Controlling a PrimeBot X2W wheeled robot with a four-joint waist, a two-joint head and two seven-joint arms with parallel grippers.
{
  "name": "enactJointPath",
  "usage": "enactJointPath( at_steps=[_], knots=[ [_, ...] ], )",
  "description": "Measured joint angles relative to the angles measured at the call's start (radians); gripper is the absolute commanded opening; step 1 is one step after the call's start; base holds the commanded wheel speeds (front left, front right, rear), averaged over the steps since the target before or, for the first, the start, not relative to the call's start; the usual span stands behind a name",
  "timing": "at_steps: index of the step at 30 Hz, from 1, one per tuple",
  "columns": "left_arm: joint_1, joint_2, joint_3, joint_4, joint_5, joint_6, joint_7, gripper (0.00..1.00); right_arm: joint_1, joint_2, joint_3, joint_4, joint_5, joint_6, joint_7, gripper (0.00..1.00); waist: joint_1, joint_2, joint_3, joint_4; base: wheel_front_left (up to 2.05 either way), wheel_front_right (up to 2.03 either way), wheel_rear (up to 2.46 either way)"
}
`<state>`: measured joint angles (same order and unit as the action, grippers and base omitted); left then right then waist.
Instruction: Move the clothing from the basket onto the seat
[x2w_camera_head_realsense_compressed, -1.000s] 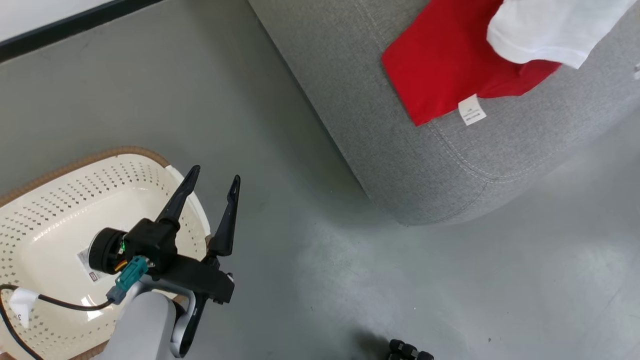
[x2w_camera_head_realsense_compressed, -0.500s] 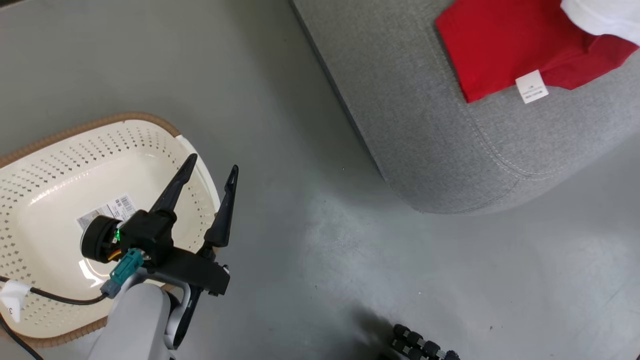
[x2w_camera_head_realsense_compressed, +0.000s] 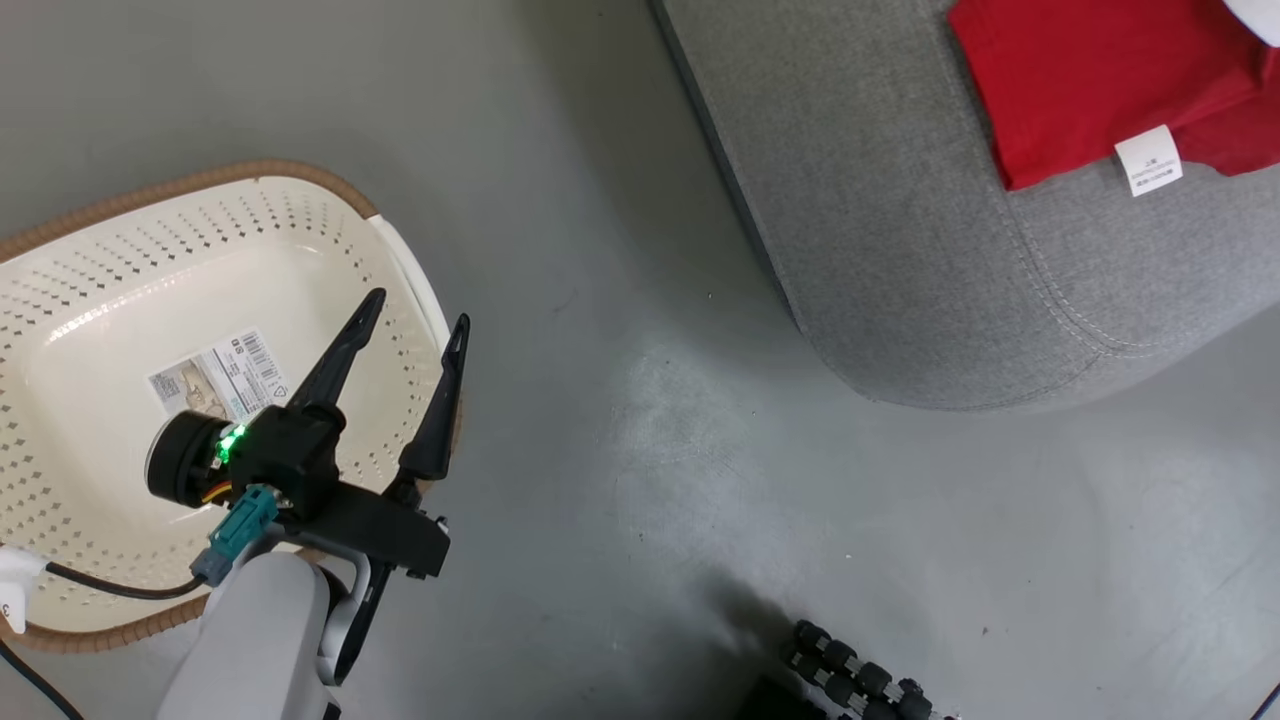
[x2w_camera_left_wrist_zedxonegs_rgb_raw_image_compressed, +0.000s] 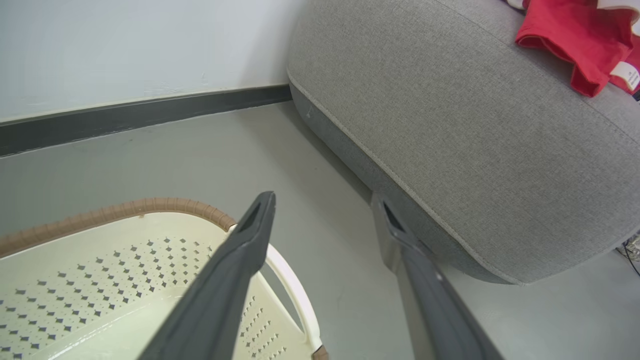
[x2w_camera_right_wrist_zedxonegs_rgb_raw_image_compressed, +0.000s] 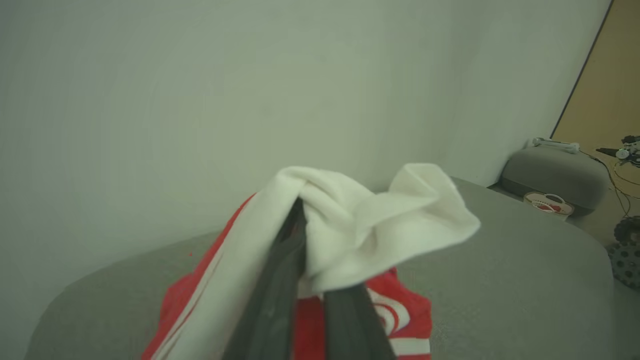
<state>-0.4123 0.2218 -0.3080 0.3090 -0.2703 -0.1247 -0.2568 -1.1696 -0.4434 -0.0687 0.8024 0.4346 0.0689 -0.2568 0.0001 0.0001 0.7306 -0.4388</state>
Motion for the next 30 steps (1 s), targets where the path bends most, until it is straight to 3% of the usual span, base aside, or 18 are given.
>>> enactJointPath(
  at_steps=[10, 21, 22, 24, 25, 26, 30],
  knots=[
    [-0.026, 0.005, -0.003, 0.001, 0.000, 0.000, 0.000, 1.00, -0.010, 0.030, -0.007, 0.122, 0.024, -0.005, 0.000, 0.00, -0.0001, 0.0000, 0.034, 0.020, 0.00, 0.00, 0.00],
    [-0.030, 0.005, -0.001, 0.001, 0.000, 0.000, 0.000, 1.00, -0.005, 0.086, 0.013, 0.177, 0.024, 0.012, 0.000, 0.00, -0.0001, 0.0000, 0.041, 0.027, 0.00, 0.00, 0.00],
    [-0.031, 0.005, -0.001, 0.001, 0.000, 0.000, 0.000, 1.00, -0.005, 0.085, 0.013, 0.176, 0.024, 0.012, 0.000, 0.27, -0.0001, 0.0000, 0.041, 0.028, 0.00, 0.00, 0.00],
    [-0.031, 0.005, 0.000, 0.001, 0.000, 0.000, 0.000, 1.00, -0.005, 0.084, 0.012, 0.176, 0.024, 0.016, 0.000, 0.65, -0.0001, 0.0000, 0.039, 0.028, 0.00, 0.00, 0.00],
    [-0.031, 0.005, 0.001, 0.002, 0.000, 0.000, 0.000, 1.00, -0.005, 0.085, 0.013, 0.176, 0.022, 0.016, 0.000, 0.65, -0.0001, 0.0000, 0.037, 0.028, 0.00, 0.00, 0.00],
    [-0.031, 0.005, 0.002, 0.003, 0.000, 0.000, 0.000, 1.00, -0.005, 0.086, 0.013, 0.176, 0.021, 0.019, 0.000, 1.00, -0.0001, 0.0000, 0.035, 0.028, 0.00, 0.00, 0.00],
    [-0.031, 0.003, 0.001, 0.006, -0.001, 0.000, 0.000, 1.00, 0.003, 0.087, 0.013, 0.172, 0.013, 0.021, 0.000, 1.00, -0.0002, 0.0000, 0.022, 0.025, 0.00, 0.00, 0.00]
  ],
)
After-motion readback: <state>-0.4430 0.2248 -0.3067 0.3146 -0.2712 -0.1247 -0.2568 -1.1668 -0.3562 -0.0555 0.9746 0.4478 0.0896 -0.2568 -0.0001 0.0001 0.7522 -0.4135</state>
